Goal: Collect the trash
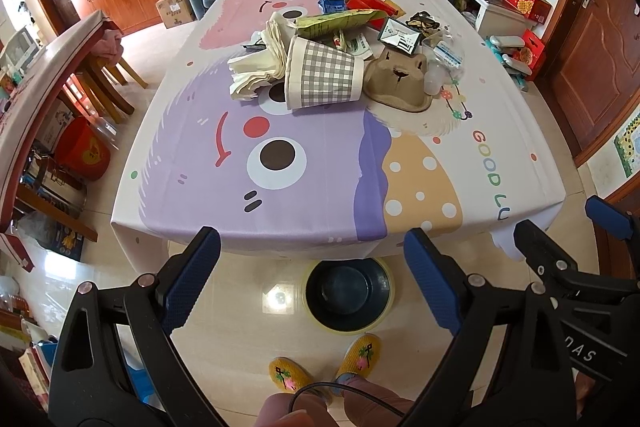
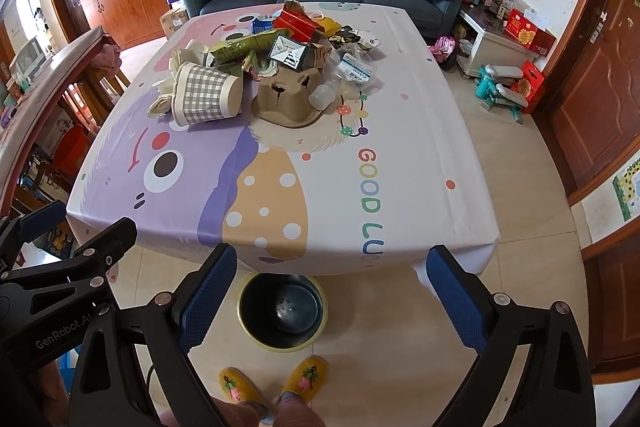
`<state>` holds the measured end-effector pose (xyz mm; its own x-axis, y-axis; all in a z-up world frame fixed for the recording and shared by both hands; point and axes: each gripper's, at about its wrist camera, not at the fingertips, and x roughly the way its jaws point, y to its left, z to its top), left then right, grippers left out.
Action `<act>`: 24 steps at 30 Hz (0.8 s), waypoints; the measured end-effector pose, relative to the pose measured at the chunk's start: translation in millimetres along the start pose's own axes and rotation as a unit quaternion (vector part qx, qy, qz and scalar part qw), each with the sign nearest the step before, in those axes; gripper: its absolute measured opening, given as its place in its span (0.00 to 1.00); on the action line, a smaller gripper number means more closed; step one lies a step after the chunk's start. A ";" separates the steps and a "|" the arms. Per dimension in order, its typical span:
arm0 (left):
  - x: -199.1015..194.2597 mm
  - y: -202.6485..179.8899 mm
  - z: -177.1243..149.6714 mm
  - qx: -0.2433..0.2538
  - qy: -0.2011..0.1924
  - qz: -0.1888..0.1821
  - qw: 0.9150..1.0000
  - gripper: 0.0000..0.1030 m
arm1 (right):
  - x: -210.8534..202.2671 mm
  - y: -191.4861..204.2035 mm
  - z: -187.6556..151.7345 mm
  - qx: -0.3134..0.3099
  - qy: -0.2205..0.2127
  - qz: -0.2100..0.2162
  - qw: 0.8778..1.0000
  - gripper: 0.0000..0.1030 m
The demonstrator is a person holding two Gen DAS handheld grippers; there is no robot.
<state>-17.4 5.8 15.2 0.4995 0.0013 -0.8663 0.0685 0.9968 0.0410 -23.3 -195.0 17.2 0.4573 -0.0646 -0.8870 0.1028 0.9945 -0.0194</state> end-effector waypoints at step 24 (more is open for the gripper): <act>-2.1 5.5 6.6 0.002 -0.002 0.000 1.000 0.87 | 0.1 3.2 7.2 -0.002 -0.003 -0.002 1.000 0.95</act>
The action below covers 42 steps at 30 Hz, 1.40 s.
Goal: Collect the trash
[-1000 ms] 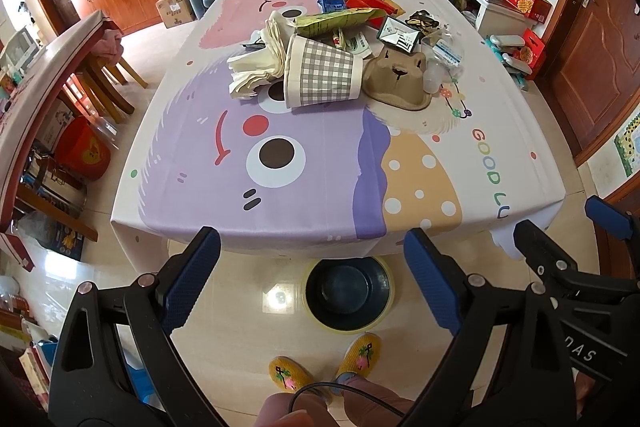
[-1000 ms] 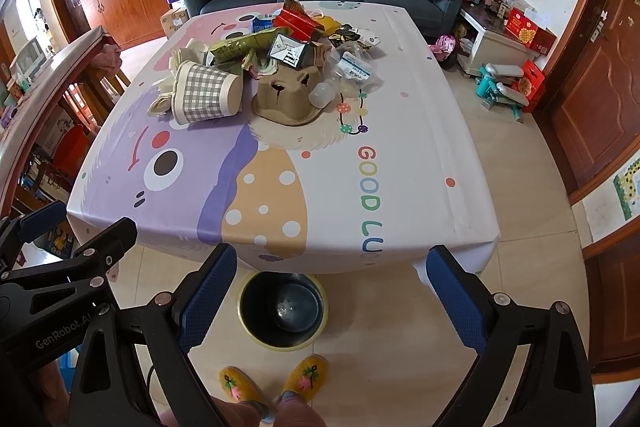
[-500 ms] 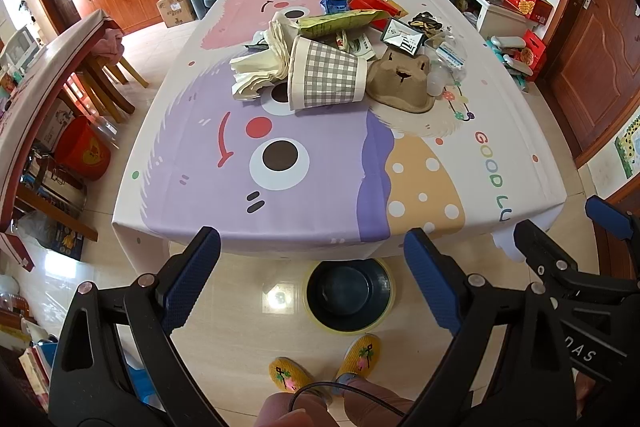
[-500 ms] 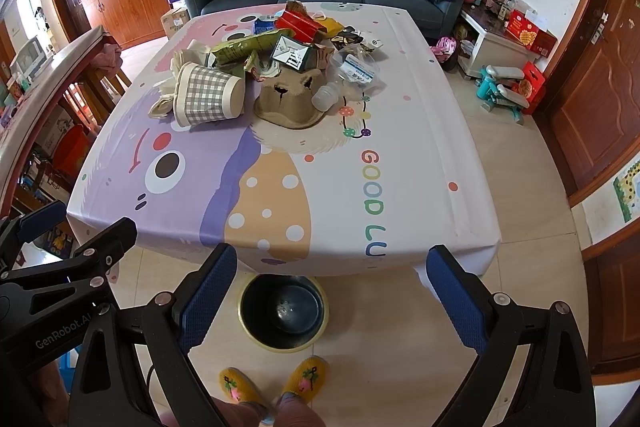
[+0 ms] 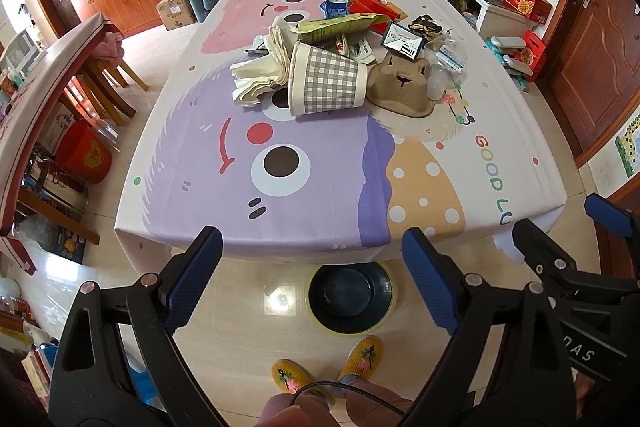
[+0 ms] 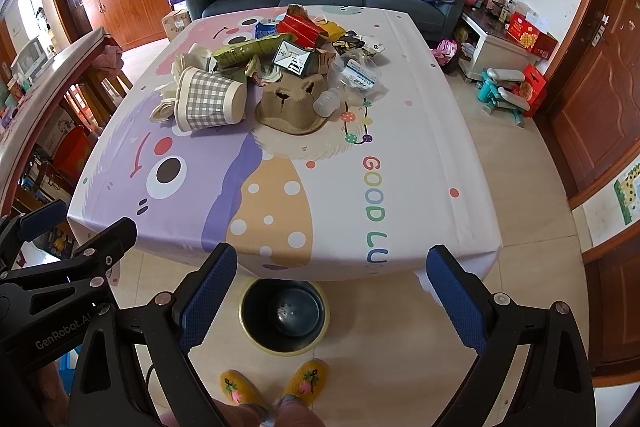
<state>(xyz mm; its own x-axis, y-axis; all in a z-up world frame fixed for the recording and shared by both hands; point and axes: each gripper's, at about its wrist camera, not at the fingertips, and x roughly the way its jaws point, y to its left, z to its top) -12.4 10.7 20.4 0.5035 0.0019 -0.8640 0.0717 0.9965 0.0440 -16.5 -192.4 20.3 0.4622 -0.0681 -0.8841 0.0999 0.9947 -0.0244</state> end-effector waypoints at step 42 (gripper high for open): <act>10.6 19.5 79.7 -0.003 -0.012 0.011 1.000 0.72 | 15.8 -3.7 77.4 0.015 -0.040 0.019 0.999 0.95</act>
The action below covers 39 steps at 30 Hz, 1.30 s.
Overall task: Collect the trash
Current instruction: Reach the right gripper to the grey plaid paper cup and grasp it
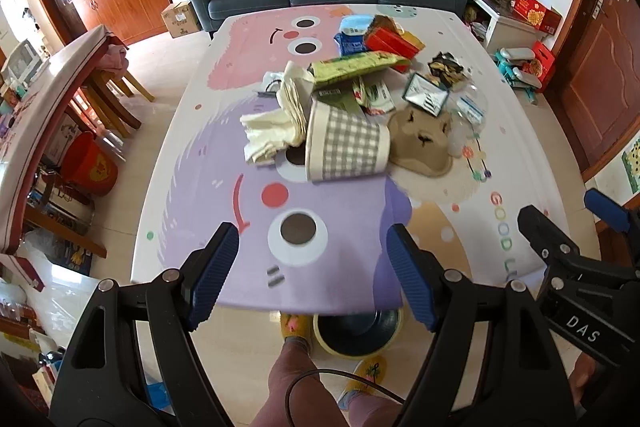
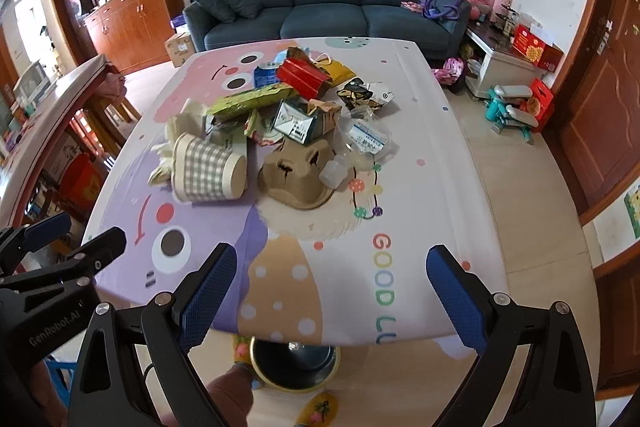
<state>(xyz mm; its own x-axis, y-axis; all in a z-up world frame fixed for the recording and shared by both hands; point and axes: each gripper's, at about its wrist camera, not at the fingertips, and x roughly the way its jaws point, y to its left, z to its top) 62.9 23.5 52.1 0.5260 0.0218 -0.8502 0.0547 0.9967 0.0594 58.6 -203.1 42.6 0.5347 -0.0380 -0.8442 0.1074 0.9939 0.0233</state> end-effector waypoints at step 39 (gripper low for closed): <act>156.5 122.3 106.9 0.079 0.115 -0.090 0.986 0.72 | 205.7 178.4 97.3 -0.345 0.156 0.189 0.906 0.51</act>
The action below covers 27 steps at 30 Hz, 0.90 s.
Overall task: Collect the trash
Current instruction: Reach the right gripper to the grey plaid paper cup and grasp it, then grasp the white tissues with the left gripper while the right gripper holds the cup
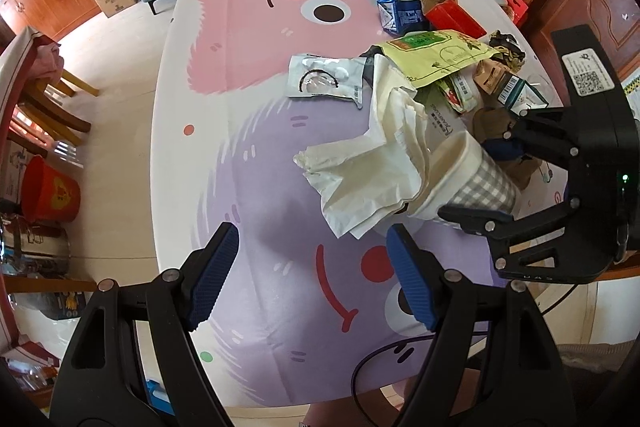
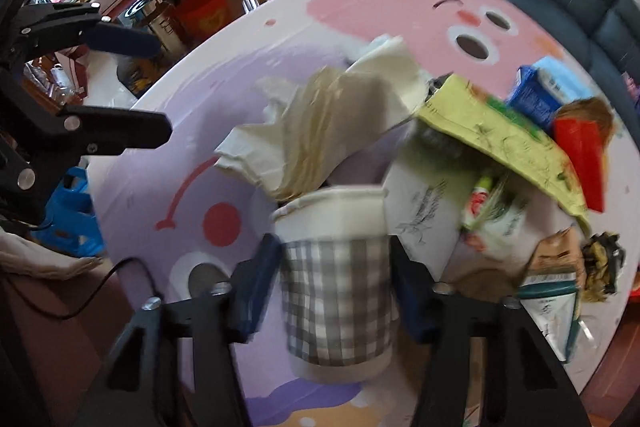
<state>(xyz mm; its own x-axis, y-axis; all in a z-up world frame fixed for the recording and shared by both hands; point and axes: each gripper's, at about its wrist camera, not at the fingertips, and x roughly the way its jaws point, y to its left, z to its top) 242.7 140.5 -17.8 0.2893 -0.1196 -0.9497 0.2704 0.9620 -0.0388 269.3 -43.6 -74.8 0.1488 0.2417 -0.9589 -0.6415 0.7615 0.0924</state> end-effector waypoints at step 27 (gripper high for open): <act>57.4 -46.2 71.6 0.045 0.060 -0.083 0.994 0.44 | -92.0 -36.9 -77.4 0.380 -0.090 -0.093 0.916 0.28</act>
<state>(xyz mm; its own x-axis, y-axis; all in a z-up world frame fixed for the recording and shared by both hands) 312.6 71.6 -48.2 0.1245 -0.2396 -0.9629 0.3887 0.9046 -0.1748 221.1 -140.5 -10.8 0.3685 0.1093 -0.9232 0.1053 0.9818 0.1583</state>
